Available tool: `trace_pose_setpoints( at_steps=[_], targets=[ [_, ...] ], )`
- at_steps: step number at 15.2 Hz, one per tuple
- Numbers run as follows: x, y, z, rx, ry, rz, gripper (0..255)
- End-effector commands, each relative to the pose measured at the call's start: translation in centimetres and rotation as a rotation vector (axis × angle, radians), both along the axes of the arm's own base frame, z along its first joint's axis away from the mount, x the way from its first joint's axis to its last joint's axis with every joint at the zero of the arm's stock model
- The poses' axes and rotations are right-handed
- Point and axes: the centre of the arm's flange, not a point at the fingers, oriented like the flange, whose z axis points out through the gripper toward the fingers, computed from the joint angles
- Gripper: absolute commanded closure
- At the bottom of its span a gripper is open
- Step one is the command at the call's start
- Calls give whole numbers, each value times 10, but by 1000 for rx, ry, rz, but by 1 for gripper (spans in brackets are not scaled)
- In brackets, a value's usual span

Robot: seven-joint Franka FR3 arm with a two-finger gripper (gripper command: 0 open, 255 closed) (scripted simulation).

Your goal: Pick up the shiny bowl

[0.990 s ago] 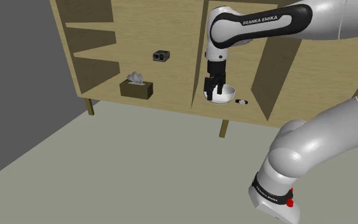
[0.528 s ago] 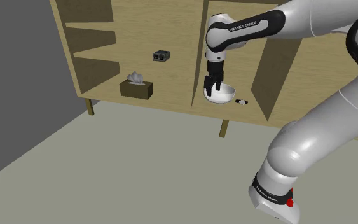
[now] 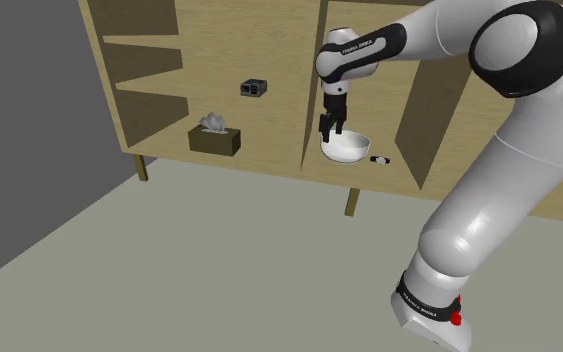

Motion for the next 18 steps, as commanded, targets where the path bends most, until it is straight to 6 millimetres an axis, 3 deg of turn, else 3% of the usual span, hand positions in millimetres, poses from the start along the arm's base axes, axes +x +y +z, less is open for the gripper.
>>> trace_pose_setpoints(
  at_steps=[1, 8, 10, 11, 18],
  targets=[
    [5, -16, -1, -8, -6, 2, 0],
    [5, -16, -41, -8, -6, 2, 0],
    [5, -16, -41, -8, -6, 2, 0],
    [6, -16, -40, -8, -6, 2, 255],
    [6, -16, -40, -8, -6, 2, 255]
  ],
)
